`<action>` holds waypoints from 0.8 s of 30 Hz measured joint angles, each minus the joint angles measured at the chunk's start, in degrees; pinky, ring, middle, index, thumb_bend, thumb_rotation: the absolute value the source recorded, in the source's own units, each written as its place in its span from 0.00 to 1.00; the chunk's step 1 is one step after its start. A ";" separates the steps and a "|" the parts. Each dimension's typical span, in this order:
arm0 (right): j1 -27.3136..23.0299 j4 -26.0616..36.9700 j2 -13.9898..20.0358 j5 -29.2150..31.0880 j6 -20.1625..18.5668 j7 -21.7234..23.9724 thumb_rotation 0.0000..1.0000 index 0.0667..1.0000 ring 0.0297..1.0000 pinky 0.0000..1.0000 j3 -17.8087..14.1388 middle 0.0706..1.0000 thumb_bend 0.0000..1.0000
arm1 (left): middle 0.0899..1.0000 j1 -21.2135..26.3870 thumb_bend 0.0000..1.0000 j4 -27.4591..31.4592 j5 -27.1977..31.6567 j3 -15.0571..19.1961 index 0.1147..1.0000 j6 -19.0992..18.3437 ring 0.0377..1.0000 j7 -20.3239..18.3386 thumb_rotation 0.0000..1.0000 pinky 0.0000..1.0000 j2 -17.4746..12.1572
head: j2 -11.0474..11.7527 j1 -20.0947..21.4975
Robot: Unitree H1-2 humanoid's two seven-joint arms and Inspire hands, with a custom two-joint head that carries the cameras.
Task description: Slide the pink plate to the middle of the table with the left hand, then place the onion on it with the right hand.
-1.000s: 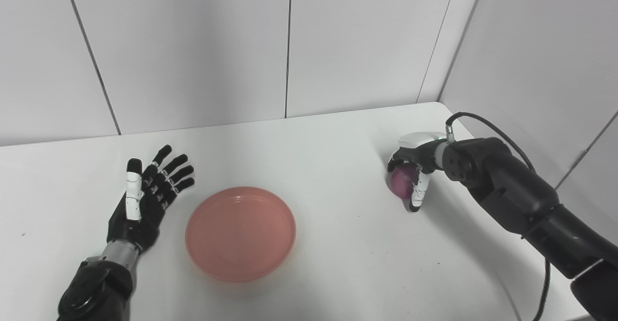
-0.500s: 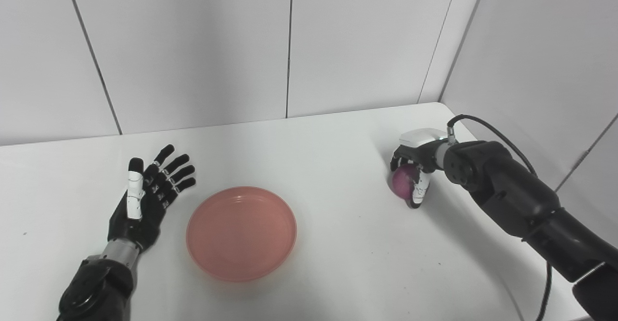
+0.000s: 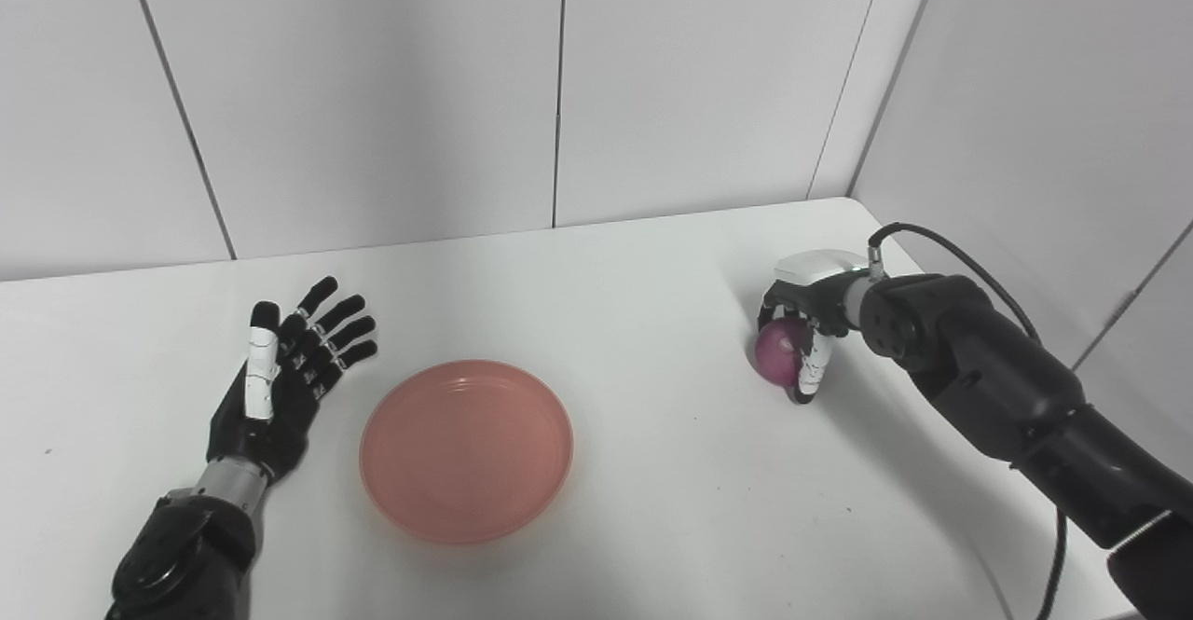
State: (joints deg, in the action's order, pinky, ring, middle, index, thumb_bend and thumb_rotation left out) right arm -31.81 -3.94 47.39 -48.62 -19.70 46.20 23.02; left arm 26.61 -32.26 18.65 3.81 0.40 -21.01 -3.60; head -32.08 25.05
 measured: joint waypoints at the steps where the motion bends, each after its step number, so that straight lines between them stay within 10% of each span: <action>1: 0.00 -0.04 0.00 0.00 0.00 0.00 0.17 0.67 0.48 0.43 0.01 0.55 0.84 | 0.83 0.08 0.89 -0.23 0.00 0.00 0.88 0.29 0.81 -0.01 0.90 0.78 0.01 | 0.00 0.00; 8: -0.10 -0.84 0.02 0.40 0.82 -0.19 0.15 0.46 0.47 0.40 0.12 0.52 0.54 | 0.83 0.11 0.89 -0.33 0.00 -0.03 0.88 0.58 0.81 -0.01 0.90 0.78 0.02 | 0.00 0.00; 24: 0.04 -0.88 0.52 1.25 1.93 0.13 0.14 0.45 0.35 0.29 0.04 0.43 0.52 | 0.84 0.46 0.89 -1.26 0.00 0.10 0.89 1.22 0.82 -0.10 0.91 0.80 -0.03 | -0.09 0.00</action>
State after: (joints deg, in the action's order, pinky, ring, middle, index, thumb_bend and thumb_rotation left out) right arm -31.77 -4.82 47.91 -47.37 -17.77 46.33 23.06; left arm 27.07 -33.52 18.64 3.90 1.62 -21.11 -3.63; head -32.17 25.05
